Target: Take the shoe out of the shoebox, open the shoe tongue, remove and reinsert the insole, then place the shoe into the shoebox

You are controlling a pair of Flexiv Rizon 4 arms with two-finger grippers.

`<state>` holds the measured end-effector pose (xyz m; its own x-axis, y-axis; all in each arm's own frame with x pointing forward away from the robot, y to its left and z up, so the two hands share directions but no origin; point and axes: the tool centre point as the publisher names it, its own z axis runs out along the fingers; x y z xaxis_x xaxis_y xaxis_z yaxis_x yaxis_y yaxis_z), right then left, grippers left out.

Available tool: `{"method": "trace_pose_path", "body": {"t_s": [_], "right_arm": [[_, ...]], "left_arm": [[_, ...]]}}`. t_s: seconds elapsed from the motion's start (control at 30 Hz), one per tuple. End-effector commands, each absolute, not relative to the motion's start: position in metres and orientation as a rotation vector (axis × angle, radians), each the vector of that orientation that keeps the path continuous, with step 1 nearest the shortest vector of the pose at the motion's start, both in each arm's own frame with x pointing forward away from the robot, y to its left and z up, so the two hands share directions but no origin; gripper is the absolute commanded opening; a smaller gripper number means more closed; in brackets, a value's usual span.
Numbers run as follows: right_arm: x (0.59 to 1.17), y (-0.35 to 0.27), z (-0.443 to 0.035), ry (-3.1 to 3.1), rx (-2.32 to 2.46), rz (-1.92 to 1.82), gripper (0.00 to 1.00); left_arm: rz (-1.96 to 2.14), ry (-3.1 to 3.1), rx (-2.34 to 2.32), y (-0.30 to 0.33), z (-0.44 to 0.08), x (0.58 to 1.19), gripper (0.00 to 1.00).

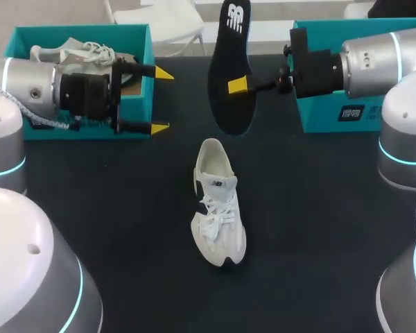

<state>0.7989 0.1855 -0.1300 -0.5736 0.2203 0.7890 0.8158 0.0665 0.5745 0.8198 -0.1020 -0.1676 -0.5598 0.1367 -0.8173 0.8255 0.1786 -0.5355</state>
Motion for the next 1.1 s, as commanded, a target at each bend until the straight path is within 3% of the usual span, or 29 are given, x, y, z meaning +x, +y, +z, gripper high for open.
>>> {"method": "trace_pose_path", "body": {"t_s": [0.03, 0.43, 0.67, 1.1], "right_arm": [[0.797, 0.186, -0.129, -1.846, -1.035, -1.533, 0.00], [0.797, 0.186, -0.129, -1.846, -1.035, -1.533, 0.00], [0.806, 0.185, -0.137, -2.080, -1.021, -1.570, 0.00], [0.825, 0.197, -0.168, -2.164, -0.840, -1.628, 0.00]], "left_arm": [[-1.420, 1.841, 0.911, -0.102, -0.166, 0.821, 1.00], [-1.420, 1.841, 0.911, -0.102, -0.166, 0.821, 1.00], [-1.502, 2.202, 0.658, -0.086, -0.168, 0.805, 1.00], [-1.428, 2.472, 0.450, -0.072, -0.225, 0.790, 1.00]]}}
